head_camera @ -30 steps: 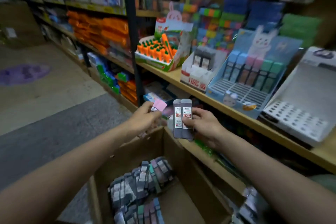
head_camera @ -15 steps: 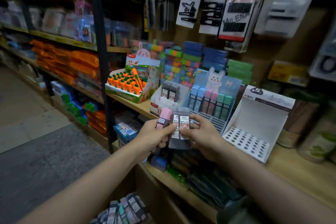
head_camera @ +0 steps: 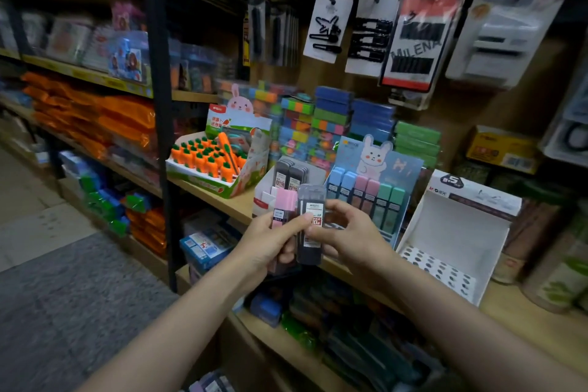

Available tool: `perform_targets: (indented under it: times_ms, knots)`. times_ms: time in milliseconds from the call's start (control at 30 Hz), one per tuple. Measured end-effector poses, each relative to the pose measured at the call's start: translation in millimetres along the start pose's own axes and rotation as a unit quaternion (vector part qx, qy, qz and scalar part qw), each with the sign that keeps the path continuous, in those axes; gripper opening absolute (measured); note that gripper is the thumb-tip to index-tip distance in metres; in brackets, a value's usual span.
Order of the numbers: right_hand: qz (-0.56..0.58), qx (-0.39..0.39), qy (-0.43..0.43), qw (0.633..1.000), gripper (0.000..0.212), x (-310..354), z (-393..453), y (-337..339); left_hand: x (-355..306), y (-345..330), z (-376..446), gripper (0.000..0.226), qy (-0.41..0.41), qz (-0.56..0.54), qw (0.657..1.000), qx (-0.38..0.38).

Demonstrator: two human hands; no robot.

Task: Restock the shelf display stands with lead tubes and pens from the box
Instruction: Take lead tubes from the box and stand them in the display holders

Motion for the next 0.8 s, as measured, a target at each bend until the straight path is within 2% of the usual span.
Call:
perform_targets:
  times_ms: [67, 167, 233, 300, 400, 500, 567, 700, 733, 800]
  knots:
    - [-0.038, 0.024, 0.004, 0.999, 0.031, 0.9, 3.8, 3.0, 0.9, 4.0, 3.3, 0.017, -0.003, 0.007, 0.999, 0.037]
    - [-0.145, 0.076, 0.026, 0.986, 0.042, 12.2, 13.3, 9.4, -2.9, 10.6, 7.9, 0.025, -0.012, 0.024, 0.997, 0.079]
    - [-0.181, 0.091, 0.045, 0.978, 0.045, 25.4, 22.7, 13.3, -8.2, 14.8, 11.4, 0.019, -0.030, 0.062, 0.993, 0.099]
    - [-0.206, 0.101, 0.073, 0.971, 0.041, 39.8, 31.8, 14.9, -13.5, 16.5, 14.2, 0.011, -0.044, 0.093, 0.988, 0.116]
    - [-0.311, 0.140, 0.143, 0.929, 0.030, 55.3, 39.9, 9.3, -18.3, 16.1, 17.5, 0.014, -0.052, 0.109, 0.985, 0.123]
    - [-0.373, 0.160, 0.164, 0.899, 0.022, 67.7, 47.6, 3.6, -19.2, 16.4, 21.3, 0.016, -0.059, 0.104, 0.984, 0.133]
    - [-0.412, 0.164, 0.171, 0.880, 0.021, 75.8, 52.9, 0.5, -19.8, 17.7, 24.0, 0.016, -0.057, 0.105, 0.984, 0.132]
    - [-0.445, 0.222, 0.141, 0.856, 0.022, 86.5, 60.5, -8.9, -20.1, 23.5, 28.4, 0.020, -0.036, 0.109, 0.987, 0.111]
    - [-0.470, 0.225, 0.155, 0.839, 0.021, 90.4, 63.2, -11.0, -20.7, 23.5, 29.0, 0.019, -0.035, 0.110, 0.989, 0.097]
    - [-0.513, 0.182, 0.214, 0.811, 0.017, 100.4, 74.4, -12.9, -23.3, 23.5, 33.1, 0.013, -0.039, 0.092, 0.994, 0.039]
Point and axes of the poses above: each hand's wrist, its own z-axis towards the middle knuckle, its own y-axis out of the back of the hand, x = y × z, the point moved 1 cm from there along z, towards the middle knuckle, and after that the axes turned 12 degrees about -x, right-handed, at the moved point
